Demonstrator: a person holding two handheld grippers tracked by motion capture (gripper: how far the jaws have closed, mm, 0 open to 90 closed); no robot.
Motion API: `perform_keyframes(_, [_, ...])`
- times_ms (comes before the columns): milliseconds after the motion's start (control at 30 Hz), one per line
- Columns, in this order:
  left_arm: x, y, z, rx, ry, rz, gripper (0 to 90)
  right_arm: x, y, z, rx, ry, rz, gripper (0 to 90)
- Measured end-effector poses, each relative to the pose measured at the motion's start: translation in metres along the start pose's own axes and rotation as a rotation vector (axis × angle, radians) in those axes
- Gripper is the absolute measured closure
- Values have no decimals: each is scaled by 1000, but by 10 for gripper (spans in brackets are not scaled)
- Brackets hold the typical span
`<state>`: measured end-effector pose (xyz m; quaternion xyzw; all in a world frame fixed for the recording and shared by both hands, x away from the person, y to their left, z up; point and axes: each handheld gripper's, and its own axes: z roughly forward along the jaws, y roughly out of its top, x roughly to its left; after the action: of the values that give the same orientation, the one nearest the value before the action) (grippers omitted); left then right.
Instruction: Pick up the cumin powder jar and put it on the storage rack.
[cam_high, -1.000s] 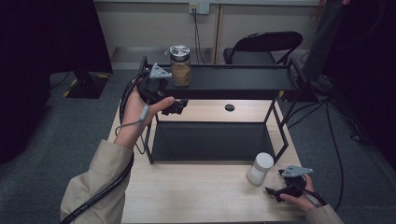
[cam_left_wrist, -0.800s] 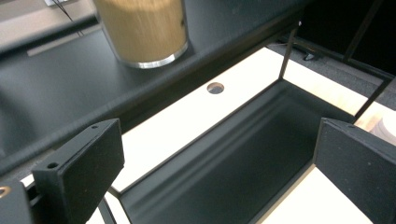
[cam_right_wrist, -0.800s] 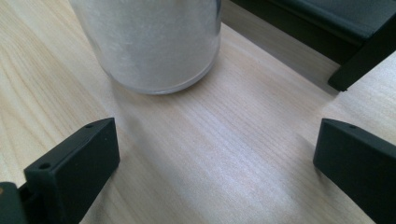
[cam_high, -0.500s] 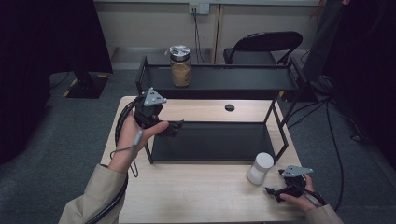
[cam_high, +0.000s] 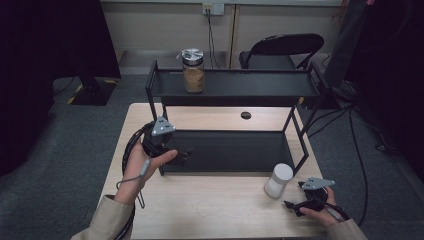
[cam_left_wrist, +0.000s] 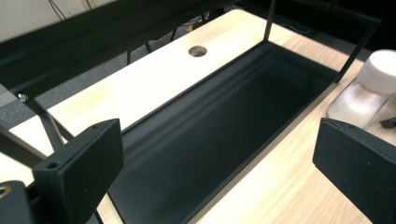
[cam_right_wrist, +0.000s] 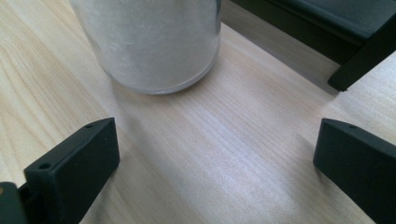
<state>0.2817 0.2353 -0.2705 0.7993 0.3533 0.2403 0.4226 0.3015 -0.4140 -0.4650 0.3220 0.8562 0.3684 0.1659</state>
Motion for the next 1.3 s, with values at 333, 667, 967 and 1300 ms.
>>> perform_keyframes(333, [-4, -24, 5, 14, -16, -11, 12, 0, 0, 0, 0, 0, 0, 0])
perform_keyframes(667, [-6, -49, 11, 29, -39, -27, 13, 0, 0, 0, 0, 0, 0, 0])
perform_keyframes(967, [-9, -69, 17, 28, -51, -23, 13, 0, 0, 0, 0, 0, 0, 0])
perform_keyframes(1300, [-11, -91, 22, 21, -72, -23, 13, 0, 0, 0, 0, 0, 0, 0])
